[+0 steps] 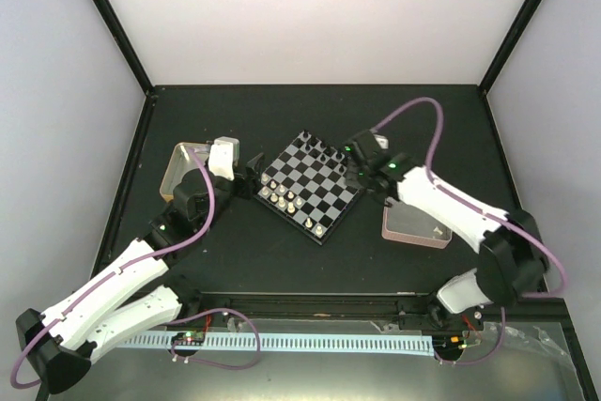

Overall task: Set up the chess pieces on the board
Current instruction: Pick up the chess piece from the storage box.

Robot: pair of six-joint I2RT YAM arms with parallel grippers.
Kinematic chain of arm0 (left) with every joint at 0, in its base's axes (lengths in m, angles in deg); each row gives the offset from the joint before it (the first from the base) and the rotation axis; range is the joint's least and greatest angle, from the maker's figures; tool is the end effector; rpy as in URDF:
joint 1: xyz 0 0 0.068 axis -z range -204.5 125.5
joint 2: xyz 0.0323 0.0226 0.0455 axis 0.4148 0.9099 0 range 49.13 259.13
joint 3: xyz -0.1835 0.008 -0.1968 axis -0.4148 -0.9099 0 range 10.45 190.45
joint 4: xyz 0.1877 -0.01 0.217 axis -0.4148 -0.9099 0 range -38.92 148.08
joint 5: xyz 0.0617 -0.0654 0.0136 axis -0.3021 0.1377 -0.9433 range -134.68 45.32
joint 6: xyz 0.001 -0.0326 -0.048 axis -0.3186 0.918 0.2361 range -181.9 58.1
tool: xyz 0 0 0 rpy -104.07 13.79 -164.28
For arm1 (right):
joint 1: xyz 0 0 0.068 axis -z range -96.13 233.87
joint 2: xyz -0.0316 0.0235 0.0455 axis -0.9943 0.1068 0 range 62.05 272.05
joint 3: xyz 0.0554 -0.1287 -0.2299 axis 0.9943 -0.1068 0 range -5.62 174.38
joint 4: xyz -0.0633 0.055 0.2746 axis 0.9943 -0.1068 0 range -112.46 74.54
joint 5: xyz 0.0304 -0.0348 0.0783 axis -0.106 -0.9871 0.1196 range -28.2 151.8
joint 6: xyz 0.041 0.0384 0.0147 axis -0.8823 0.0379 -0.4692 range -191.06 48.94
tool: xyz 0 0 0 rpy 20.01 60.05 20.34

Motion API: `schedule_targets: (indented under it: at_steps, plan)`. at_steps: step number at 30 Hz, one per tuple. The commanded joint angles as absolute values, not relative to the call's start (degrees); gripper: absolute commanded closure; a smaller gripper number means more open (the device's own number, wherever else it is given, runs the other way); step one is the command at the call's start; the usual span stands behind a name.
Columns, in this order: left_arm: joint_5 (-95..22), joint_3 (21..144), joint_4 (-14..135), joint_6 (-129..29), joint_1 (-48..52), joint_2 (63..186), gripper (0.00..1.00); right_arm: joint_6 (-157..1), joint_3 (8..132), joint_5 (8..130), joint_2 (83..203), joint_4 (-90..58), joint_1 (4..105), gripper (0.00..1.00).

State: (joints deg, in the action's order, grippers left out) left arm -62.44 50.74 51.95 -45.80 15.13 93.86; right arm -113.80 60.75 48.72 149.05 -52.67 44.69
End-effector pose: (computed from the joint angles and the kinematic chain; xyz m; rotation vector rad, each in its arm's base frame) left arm 0.1797 -0.1324 0.3146 0.1347 1.7616 -0.4384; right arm 0.2721 0.2096 0.2367 0.1641 2.5564 0.2622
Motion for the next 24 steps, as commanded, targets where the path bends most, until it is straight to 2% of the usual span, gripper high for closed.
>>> schedule_targets:
  at_steps: [1, 3, 5, 9, 12, 14, 24]
  plan:
    - [-61.5, 51.4, 52.8, -45.2, 14.5, 93.4, 0.33, -117.1, 50.8, 40.3, 139.8, -54.0, 52.0, 0.73]
    - [-61.2, 51.3, 52.9, -45.0, 14.5, 93.5, 0.32, -116.0, 46.7, 40.8, 136.0, -53.7, 57.6, 0.68]
    - [-60.8, 51.4, 52.9, -44.9, 14.3, 93.7, 0.33, -114.1, 43.8, 42.6, 133.4, -53.8, 62.9, 0.67]
    - [-60.4, 51.3, 52.8, -44.8, 14.2, 93.7, 0.33, -111.2, 40.8, 45.0, 132.4, -54.2, 71.3, 0.67]
    - [-60.5, 51.3, 52.7, -44.8, 14.2, 93.5, 0.33, -109.8, 38.3, 46.5, 133.7, -52.9, 76.3, 0.71]
    - [-60.5, 51.4, 52.6, -44.9, 14.2, 93.4, 0.33, -108.6, 37.4, 47.1, 135.1, -52.0, 78.7, 0.74]
    - [-60.7, 51.5, 52.3, -45.1, 14.2, 93.0, 0.33, -105.4, 37.3, 46.7, 142.1, -49.8, 82.0, 0.77]
